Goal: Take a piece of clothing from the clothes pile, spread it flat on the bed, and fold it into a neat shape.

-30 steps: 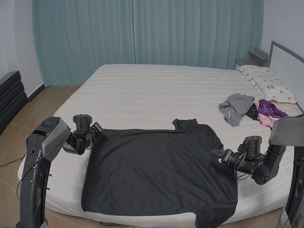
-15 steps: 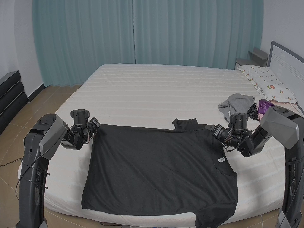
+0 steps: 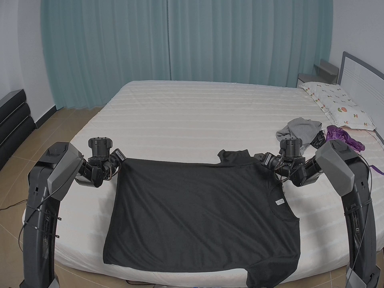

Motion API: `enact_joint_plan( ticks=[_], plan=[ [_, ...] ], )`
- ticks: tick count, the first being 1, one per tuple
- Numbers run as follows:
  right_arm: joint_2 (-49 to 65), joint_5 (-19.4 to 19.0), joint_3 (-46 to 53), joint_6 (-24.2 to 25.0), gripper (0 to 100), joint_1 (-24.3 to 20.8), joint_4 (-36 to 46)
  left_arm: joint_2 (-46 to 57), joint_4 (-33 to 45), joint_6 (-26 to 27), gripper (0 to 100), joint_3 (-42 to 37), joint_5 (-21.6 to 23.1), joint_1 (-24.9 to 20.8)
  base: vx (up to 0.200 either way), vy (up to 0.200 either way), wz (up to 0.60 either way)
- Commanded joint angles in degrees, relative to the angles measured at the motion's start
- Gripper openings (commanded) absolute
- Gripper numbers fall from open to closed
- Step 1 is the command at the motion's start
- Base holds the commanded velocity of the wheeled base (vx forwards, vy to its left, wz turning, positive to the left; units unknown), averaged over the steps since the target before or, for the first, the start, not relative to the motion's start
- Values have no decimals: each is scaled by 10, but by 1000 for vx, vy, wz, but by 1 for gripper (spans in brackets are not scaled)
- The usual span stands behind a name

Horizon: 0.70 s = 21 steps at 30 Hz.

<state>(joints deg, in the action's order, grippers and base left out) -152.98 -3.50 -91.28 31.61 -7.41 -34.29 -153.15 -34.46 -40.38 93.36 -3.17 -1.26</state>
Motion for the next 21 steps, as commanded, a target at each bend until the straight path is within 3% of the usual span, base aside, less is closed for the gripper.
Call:
enact_joint_plan(
  ticks=[1,11,12,21],
  plan=[
    [-58,8,-56,-6,100,0,5,7,5,-1,0,-6,-3,0,0,0,0],
    [-80,9,-115,-5,100,0,39,4,5,-1,0,-5,-8,-1,0,0,0],
    [-81,9,-115,-5,0,-1,41,4,6,-1,0,-5,-8,-1,0,0,0],
    [-87,47,-143,-1,0,-1,38,1,5,-1,0,4,-8,-1,0,0,0]
  ],
)
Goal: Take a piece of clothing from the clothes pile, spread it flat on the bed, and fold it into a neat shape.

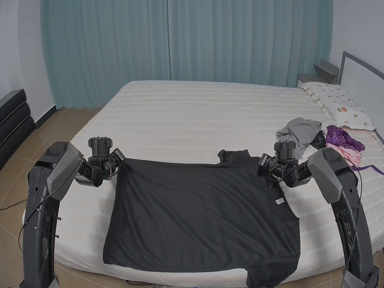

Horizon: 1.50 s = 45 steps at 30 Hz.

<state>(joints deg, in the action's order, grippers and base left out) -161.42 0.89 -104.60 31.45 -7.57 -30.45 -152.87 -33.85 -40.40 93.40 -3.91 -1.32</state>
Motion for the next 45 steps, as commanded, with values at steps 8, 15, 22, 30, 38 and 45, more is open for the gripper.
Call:
enact_joint_plan(
  ticks=[8,15,22,30,38,45],
  plan=[
    [4,30,-35,10,0,16,-8,0,1,-2,0,18,-1,3,0,0,0],
    [8,39,-71,24,0,38,-7,-9,0,-2,0,49,-2,3,0,0,0],
    [0,56,-96,24,0,37,-19,-37,0,-2,0,96,-22,0,0,0,0],
    [-28,65,-100,17,0,31,-21,-55,1,-3,0,106,-22,-1,0,0,0],
    [-58,77,-100,7,0,24,-27,-87,0,-3,0,122,-22,-10,0,0,0],
    [-76,77,-100,6,100,18,-27,-90,0,-4,100,123,-22,-14,0,0,0]
  ],
)
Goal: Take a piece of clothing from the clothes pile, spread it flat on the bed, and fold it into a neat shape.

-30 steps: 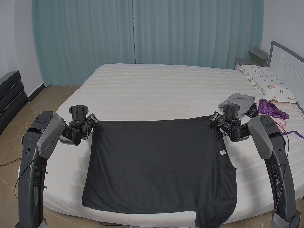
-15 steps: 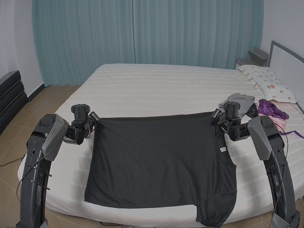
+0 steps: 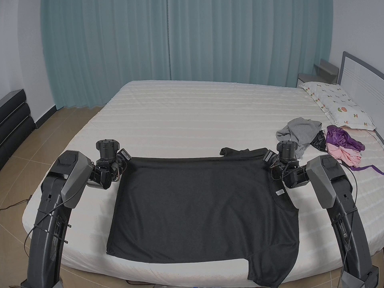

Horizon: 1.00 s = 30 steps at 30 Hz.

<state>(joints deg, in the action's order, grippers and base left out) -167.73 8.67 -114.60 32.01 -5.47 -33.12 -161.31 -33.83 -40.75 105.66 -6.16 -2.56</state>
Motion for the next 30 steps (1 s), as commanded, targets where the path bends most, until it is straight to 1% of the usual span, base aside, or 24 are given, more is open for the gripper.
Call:
enact_joint_plan(
  ticks=[1,7,8,11,12,13,14,15,16,17,18,20,21,23,24,25,27,28,30],
  plan=[
    [-15,-1,0,2,100,-3,-1,-6,0,0,100,3,0,-3,0,0,0],
    [17,1,0,9,100,2,-8,3,0,-1,100,-5,-3,2,0,0,0],
    [38,1,8,20,100,6,-7,14,1,-4,100,-14,-7,5,0,0,0],
    [83,0,54,46,100,12,-5,55,0,-12,100,-64,-11,17,0,0,0],
    [114,-7,97,62,100,14,-6,86,-1,-15,100,-104,-5,23,0,0,0],
    [134,-8,126,68,100,16,-5,103,-4,-16,100,-127,-2,26,0,0,0],
    [137,-9,130,69,100,17,-4,107,-4,-17,100,-130,-1,27,0,0,0],
    [177,-18,194,73,100,23,1,144,-4,-19,100,-180,11,30,0,0,0],
    [190,-22,218,74,100,24,1,157,-5,-18,100,-198,16,31,0,0,0],
    [224,-30,278,75,100,27,-5,187,-8,-18,100,-244,27,35,0,0,0],
    [244,-39,312,80,100,28,-6,207,-8,-18,100,-270,36,38,0,0,0],
    [292,-72,389,109,100,31,-7,252,-8,-19,100,-330,55,41,0,0,0],
    [296,-74,395,111,100,31,-7,254,-8,-19,100,-334,56,41,0,0,0],
    [362,-125,500,143,100,29,-34,306,-17,-19,100,-420,79,41,0,0,0],
    [383,-140,545,144,100,27,-50,325,-26,-19,100,-456,86,41,0,0,0],
    [391,-144,568,142,100,27,-59,332,-32,-19,100,-473,89,41,0,0,0],
    [421,-152,647,140,100,20,-101,356,-59,-20,100,-532,90,38,0,0,0],
    [423,-153,652,141,100,20,-104,357,-61,-20,100,-535,90,38,0,0,0],
    [457,-162,737,145,100,19,-156,384,-103,-40,100,-601,91,34,0,0,0]
  ],
)
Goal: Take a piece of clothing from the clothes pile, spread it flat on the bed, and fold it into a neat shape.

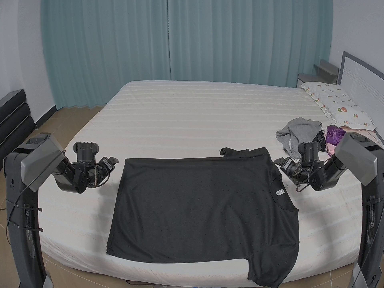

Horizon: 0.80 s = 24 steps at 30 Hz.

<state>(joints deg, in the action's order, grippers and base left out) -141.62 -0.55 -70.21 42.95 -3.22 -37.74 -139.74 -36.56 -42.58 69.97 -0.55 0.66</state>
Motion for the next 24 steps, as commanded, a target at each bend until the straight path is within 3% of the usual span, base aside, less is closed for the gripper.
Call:
enact_joint_plan(
  ticks=[1,3,7,13,15,17,24],
  plan=[
    [206,-77,328,35,100,-6,-126,183,-91,-32,100,-271,38,1,0,0,0],
    [216,-83,366,35,100,-6,-146,199,-108,-45,100,-301,44,0,0,0,0],
    [235,-85,488,44,100,-11,-260,252,-149,-52,100,-411,89,-5,0,0,0],
    [228,-86,575,98,100,-43,-368,267,-156,-57,100,-493,93,-21,0,0,0],
    [224,-86,583,98,100,-48,-375,266,-157,-59,100,-504,97,-21,0,0,0],
    [218,-87,592,100,100,-59,-378,262,-157,-77,100,-517,130,-19,0,0,0],
    [192,-96,593,101,100,-61,-379,239,-158,-84,100,-527,151,-15,-200,0,0]
  ],
)
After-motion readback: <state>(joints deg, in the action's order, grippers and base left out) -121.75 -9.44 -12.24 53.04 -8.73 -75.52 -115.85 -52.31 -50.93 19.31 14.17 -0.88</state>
